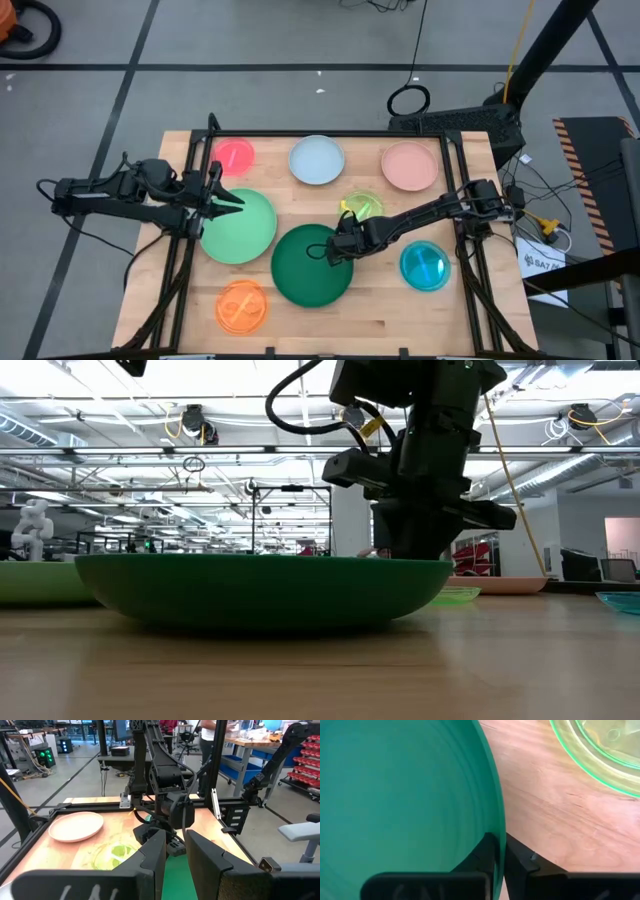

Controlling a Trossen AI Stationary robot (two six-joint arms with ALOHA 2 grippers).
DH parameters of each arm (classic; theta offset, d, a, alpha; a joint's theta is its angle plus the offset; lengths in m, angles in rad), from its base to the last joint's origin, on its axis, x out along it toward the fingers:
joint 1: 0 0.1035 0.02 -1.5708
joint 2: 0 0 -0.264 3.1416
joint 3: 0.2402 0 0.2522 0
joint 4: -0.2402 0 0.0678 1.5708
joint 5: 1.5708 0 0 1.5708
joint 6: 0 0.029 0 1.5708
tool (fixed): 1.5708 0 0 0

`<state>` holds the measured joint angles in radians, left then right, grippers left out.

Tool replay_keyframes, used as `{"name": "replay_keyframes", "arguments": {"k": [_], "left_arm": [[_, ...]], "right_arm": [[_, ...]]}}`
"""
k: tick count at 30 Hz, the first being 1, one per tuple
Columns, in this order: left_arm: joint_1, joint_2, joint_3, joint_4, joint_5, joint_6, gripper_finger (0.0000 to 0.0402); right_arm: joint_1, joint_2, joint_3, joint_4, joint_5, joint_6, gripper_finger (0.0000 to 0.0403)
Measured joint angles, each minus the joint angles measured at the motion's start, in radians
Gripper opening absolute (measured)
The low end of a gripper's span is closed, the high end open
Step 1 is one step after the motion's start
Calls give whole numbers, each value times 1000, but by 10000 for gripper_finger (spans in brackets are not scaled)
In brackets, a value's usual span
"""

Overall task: Stack plastic plates
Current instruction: Stack the darkgreen plate on top of the light green plate

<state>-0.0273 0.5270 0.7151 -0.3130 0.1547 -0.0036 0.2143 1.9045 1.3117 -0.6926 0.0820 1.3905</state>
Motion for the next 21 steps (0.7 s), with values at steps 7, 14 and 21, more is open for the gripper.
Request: {"name": "replay_keyframes", "arguments": {"k": [7, 14, 21], "left_arm": [[0, 0, 0, 1, 0, -6, 83], [0, 0, 0, 24, 0, -16, 83], [0, 0, 0, 40, 0, -52, 83]], "right_arm": [[-14, -49, 0, -15, -4, -29, 11], [-35, -170, -3, -31, 33, -102, 8], [-56, -240, -2, -1, 150, -234, 3]]}}
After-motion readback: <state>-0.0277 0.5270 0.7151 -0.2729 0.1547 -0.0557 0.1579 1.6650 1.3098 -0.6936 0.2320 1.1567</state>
